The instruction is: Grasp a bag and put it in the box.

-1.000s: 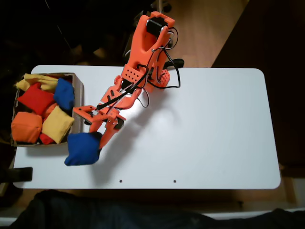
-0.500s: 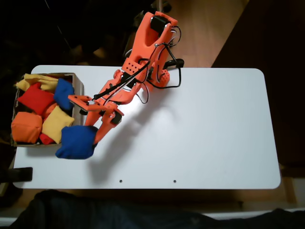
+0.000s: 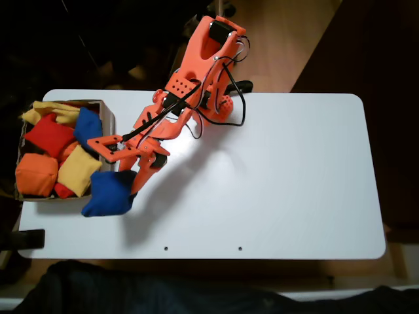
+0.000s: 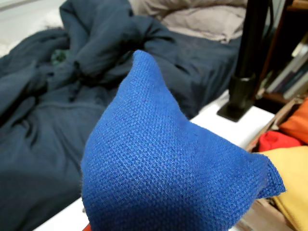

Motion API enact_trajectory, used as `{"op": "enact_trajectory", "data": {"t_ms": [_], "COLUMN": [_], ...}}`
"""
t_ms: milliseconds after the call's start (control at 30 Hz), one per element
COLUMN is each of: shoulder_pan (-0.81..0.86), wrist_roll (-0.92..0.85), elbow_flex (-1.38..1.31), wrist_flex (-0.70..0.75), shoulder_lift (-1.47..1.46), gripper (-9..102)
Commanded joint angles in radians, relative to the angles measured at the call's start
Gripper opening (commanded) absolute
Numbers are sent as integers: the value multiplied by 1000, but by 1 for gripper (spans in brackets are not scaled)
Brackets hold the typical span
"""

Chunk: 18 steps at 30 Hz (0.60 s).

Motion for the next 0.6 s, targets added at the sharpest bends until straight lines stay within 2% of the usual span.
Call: {"op": "enact_trajectory", "data": {"t_ms": [0, 567], "shoulder_pan": [14, 20], "wrist_roll": [11, 72], "elbow_flex": [-135, -376], "wrist_flex": [57, 456], "shoulder_lift": [72, 58], "gripper": [1, 1]}}
